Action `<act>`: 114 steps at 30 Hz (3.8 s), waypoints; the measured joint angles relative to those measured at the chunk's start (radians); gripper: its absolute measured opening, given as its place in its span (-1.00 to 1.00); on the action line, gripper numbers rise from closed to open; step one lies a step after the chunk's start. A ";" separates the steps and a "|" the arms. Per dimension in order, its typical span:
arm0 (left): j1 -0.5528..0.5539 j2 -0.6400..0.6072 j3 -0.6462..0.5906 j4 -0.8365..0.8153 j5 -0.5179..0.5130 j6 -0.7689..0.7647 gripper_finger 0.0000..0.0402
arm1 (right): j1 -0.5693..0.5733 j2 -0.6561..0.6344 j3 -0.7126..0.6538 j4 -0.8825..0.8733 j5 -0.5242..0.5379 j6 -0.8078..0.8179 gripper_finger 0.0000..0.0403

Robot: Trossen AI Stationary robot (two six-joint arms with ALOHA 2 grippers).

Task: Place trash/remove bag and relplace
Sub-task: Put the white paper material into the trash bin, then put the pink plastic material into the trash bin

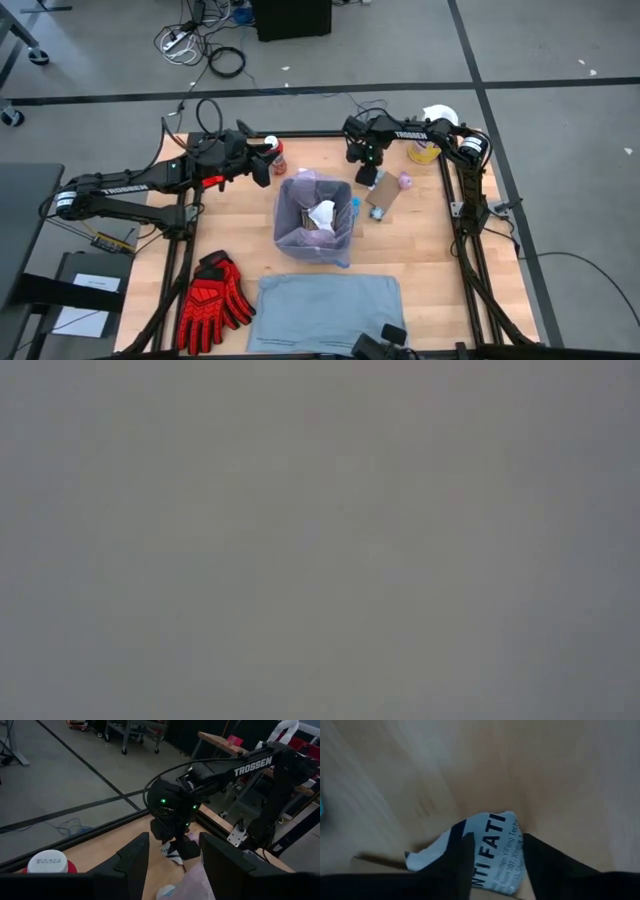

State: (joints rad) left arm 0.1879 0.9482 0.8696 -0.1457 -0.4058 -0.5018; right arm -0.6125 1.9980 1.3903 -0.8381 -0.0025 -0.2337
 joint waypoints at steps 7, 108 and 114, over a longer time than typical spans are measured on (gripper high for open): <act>0.000 0.000 0.000 0.023 0.000 -0.004 -0.08 | 0.000 0.000 0.000 -0.058 0.000 -0.001 -0.89; 0.035 0.001 0.000 0.003 -0.009 0.129 -0.08 | 0.296 -0.325 0.556 0.044 -0.325 0.191 -1.00; 0.021 0.001 0.000 -0.003 -0.009 0.133 -0.08 | 0.407 -0.269 0.555 0.056 -0.347 0.064 -1.00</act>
State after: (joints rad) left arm 0.2090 0.9489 0.8696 -0.1485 -0.4145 -0.3693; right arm -0.2051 1.7294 1.9454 -0.7823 -0.3497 -0.1698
